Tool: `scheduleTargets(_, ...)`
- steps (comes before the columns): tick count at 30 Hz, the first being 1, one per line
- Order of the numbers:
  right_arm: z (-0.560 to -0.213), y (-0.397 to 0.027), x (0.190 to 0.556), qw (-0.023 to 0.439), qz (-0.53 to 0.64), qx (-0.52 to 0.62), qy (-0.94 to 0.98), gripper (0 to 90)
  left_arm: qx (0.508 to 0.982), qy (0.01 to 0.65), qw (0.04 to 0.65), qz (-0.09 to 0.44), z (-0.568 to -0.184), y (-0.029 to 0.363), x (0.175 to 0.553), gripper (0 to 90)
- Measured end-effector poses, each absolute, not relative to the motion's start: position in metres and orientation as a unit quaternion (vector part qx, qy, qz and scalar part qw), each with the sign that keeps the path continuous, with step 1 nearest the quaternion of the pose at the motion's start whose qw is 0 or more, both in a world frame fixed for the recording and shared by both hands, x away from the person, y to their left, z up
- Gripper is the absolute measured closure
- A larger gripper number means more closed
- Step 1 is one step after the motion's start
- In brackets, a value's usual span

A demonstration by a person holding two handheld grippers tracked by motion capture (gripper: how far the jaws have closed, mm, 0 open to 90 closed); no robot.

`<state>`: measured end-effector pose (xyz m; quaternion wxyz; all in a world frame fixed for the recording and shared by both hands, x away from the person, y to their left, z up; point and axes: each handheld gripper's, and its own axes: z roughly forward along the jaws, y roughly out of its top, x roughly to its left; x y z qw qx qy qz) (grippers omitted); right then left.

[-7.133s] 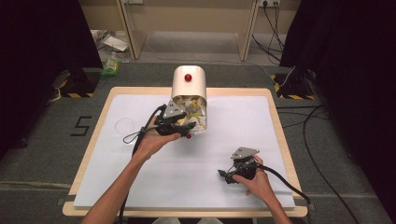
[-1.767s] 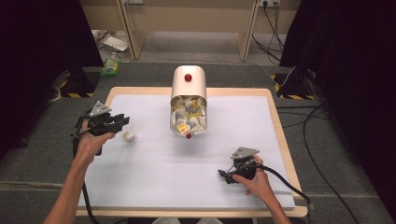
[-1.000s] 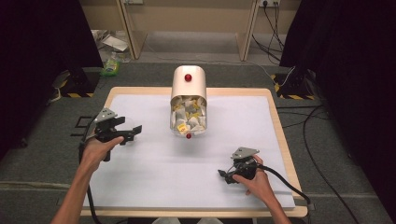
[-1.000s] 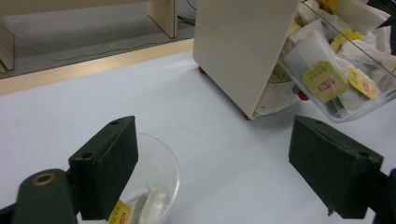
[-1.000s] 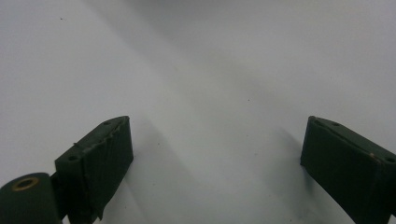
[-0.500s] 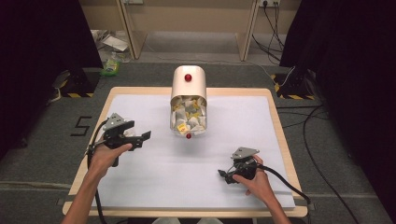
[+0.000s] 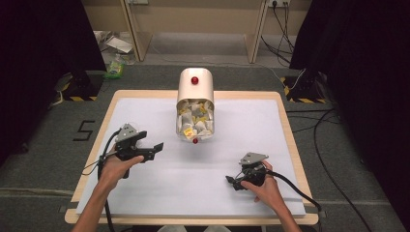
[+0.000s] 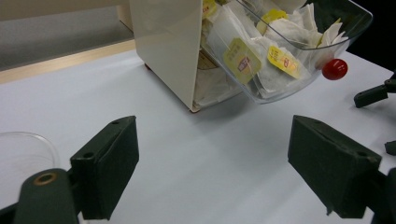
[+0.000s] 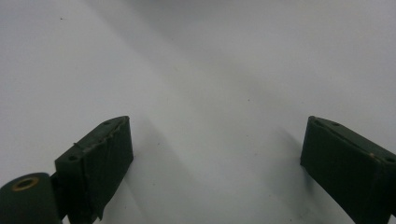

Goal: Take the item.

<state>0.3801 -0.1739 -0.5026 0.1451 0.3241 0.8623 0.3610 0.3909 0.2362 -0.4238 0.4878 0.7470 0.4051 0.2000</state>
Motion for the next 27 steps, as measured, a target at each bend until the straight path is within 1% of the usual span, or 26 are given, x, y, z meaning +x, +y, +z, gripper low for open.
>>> scheduleTargets(17,-0.503,-0.174,0.38,0.144,0.361,0.325,0.862,9.7,0.765,0.399,0.473,0.179,-0.452,0.221,0.379,15.7)
scheduleTargets(27,-0.503,-0.174,0.38,0.145,0.361,0.324,0.862,9.7,0.772,0.401,0.463,0.17,-0.473,0.222,0.369,15.7)
